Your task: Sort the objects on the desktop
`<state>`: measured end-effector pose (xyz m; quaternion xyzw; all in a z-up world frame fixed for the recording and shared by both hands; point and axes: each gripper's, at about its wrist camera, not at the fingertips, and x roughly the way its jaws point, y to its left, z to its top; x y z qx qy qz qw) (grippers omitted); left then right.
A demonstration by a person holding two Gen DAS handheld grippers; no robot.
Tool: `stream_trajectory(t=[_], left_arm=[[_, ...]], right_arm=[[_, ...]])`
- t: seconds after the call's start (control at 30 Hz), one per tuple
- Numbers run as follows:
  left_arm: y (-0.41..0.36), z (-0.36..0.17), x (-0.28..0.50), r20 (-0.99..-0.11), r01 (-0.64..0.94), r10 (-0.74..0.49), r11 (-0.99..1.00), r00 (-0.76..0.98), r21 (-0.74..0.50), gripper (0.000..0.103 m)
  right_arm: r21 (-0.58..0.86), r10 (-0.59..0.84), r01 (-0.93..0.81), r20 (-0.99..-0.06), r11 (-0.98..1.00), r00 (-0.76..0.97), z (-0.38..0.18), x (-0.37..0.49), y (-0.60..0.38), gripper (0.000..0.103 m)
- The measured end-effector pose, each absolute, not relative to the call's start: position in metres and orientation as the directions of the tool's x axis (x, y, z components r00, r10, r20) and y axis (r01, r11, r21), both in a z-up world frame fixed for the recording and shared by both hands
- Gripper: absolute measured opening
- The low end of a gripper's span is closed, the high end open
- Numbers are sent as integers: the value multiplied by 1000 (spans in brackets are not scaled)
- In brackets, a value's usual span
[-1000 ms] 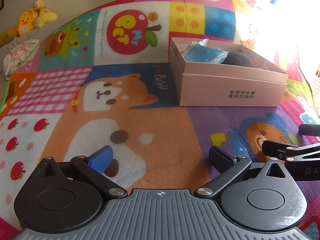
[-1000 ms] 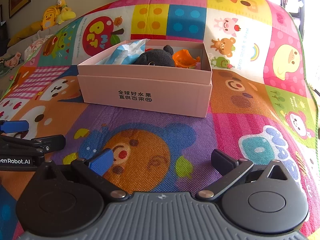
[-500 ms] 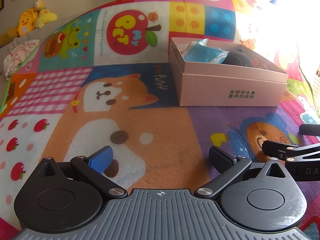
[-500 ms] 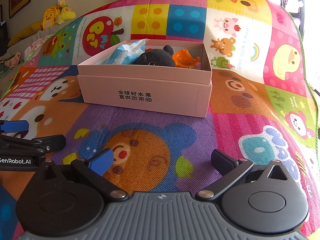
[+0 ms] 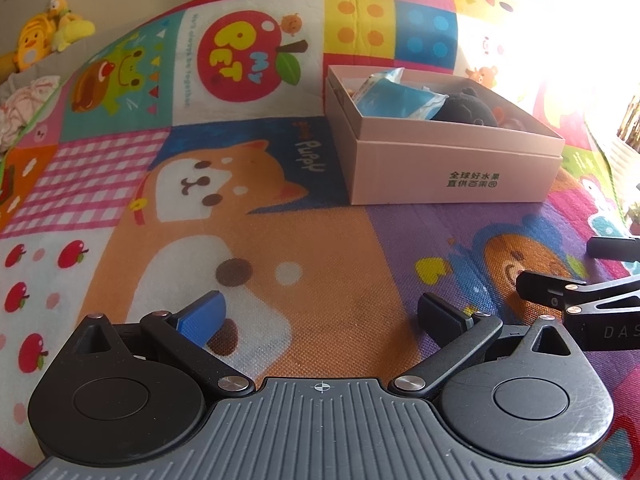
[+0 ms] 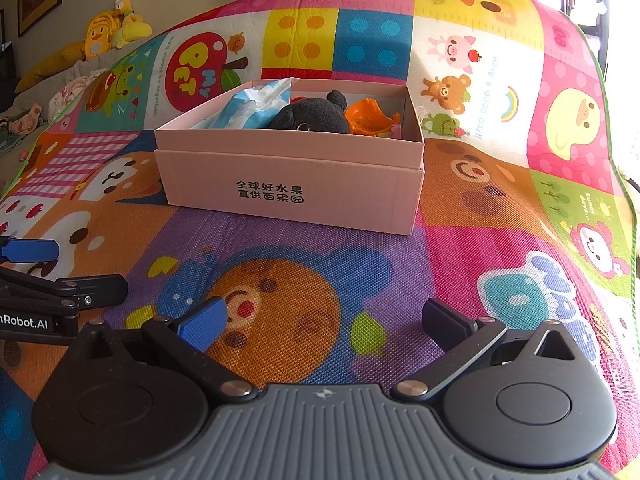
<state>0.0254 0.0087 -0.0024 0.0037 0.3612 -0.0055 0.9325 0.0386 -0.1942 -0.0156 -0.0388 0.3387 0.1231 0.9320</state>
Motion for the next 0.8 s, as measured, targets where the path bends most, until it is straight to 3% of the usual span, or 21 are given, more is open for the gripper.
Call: stream_trajectory(t=[0.8], left_arm=[[9,-1,29,-683,7,-5,1000,730,-1,103]], right_arm=[[11,203,-255,-641,967,741,-16,38,-194,103]])
